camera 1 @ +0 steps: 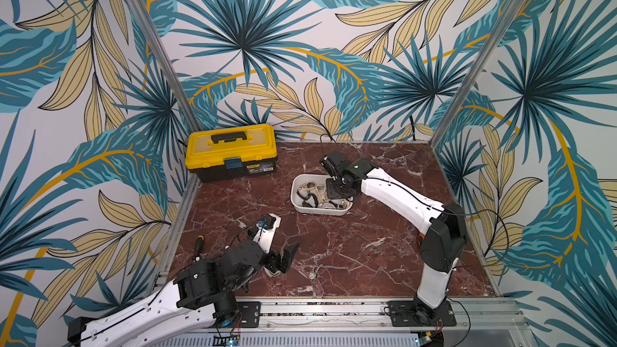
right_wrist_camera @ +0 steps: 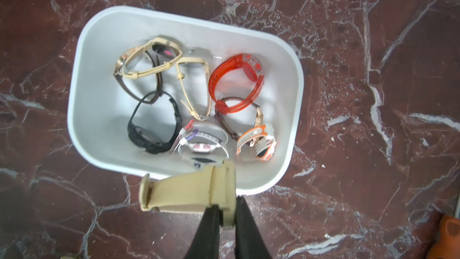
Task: Put the watch into the storage box
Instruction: Place the watch in the storage box.
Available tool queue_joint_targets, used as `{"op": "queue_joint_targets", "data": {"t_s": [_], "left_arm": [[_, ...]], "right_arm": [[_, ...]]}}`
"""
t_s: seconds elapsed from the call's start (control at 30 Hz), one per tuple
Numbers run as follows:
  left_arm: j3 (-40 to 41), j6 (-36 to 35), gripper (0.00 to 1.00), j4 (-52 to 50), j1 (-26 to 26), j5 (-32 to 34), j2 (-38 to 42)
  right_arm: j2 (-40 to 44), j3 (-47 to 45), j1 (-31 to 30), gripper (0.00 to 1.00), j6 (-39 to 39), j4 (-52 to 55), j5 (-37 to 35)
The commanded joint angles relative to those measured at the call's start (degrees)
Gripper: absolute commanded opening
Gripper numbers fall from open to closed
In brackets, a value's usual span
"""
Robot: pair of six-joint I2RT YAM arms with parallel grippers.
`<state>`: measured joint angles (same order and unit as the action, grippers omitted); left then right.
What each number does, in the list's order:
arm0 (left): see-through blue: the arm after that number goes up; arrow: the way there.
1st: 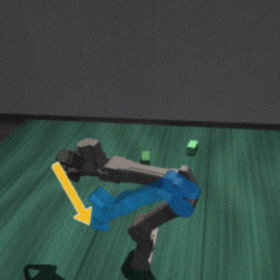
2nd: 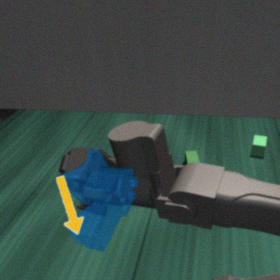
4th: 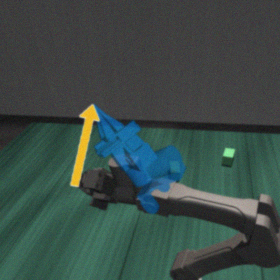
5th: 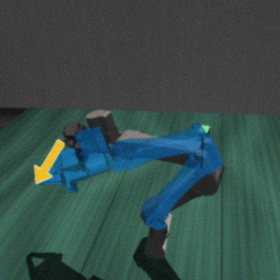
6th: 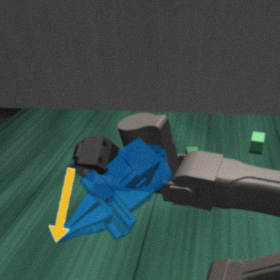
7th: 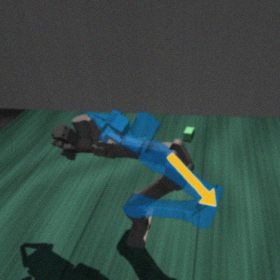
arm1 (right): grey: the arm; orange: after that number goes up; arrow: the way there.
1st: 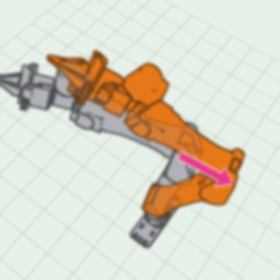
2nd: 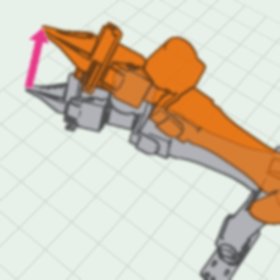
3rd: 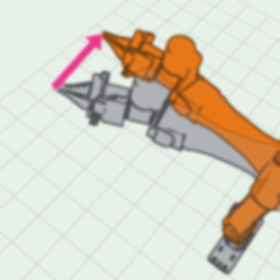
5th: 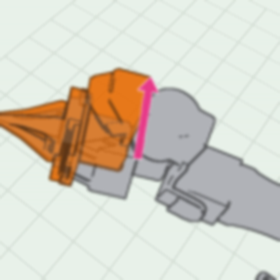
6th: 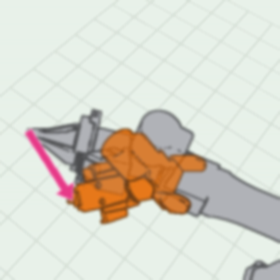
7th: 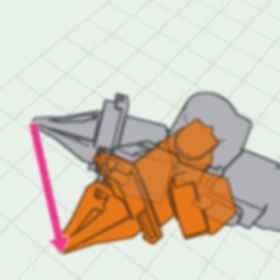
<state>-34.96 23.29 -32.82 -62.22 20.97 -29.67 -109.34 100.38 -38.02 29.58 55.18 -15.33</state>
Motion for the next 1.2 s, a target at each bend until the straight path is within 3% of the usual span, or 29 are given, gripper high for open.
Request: {"op": "queue_joint_targets", "data": {"t_s": [0.0,0.87,1.0,1.17], "left_arm": [[0.86,-2.93,1.0,4.14,-0.23,1.42,-0.38],[0.69,-2.36,1.0,2.34,-0.23,2.14,-1.88],[0.68,-2.41,1.0,2.33,-0.22,2.14,-2.23],[0.68,-2.53,1.0,2.37,-0.21,2.06,-2.46]], "right_arm": [[-4.34,2.71,1.88,0.15,-3.92,1.09,0.54],[-17.57,9.62,3.38,0.16,-4.8,-0.43,8.04],[-17.75,9.57,3.39,0.2,-4.54,-0.07,8.78],[-17.11,9.75,3.41,0.34,-4.63,0.28,8.56]]}}
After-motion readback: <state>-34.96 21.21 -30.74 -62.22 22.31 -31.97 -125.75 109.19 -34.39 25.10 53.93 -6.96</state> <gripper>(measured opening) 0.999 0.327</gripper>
